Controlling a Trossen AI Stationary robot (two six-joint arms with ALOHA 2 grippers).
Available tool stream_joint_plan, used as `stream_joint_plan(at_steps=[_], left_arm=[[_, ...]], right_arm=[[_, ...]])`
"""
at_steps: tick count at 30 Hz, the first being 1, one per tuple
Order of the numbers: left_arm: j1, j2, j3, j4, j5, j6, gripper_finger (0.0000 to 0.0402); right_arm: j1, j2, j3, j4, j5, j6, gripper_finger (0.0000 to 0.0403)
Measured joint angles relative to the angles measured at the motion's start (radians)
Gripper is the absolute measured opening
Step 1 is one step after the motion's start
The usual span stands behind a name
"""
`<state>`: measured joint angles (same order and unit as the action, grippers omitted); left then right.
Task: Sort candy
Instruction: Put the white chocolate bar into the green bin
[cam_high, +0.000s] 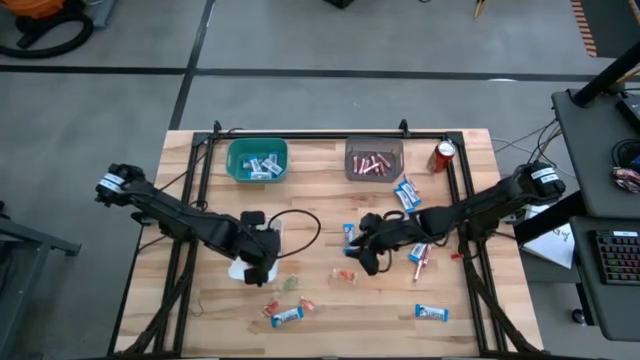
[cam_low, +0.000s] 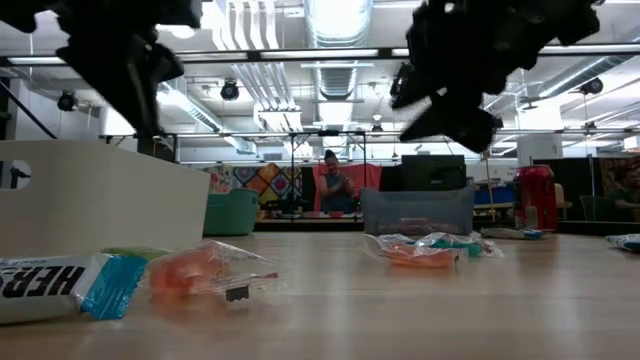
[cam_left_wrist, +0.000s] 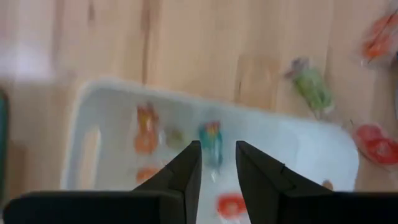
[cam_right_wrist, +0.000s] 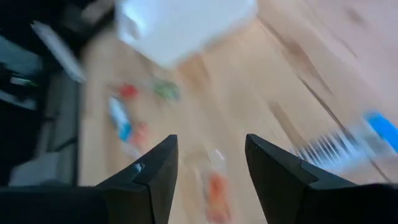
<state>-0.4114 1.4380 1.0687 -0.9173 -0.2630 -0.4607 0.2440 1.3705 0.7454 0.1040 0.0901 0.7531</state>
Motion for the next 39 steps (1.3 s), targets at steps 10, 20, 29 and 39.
stream_joint_plan(at_steps=[10, 20, 29, 39], left_arm=[[0.000, -0.017, 0.000, 0.327, -0.106, 0.412, 0.0075], [0.000, -0.018, -0.025, 0.598, -0.086, 0.568, 0.0074], [0.004, -0.018, -0.089, 0.653, -0.086, 0.578, 0.0074], [0.003, -0.017, -0.103, 0.692, -0.086, 0.561, 0.0074]], right_arm=[[0.000, 0.000, 0.192, -0.823, 0.042, 0.285, 0.0150], [0.012, -0.001, 0.185, -1.247, -0.030, 0.444, 0.0170], [0.084, 0.000, 0.183, -1.312, -0.099, -0.236, 0.0203], [0.103, 0.090, 0.183, -1.308, -0.083, -0.646, 0.0196]])
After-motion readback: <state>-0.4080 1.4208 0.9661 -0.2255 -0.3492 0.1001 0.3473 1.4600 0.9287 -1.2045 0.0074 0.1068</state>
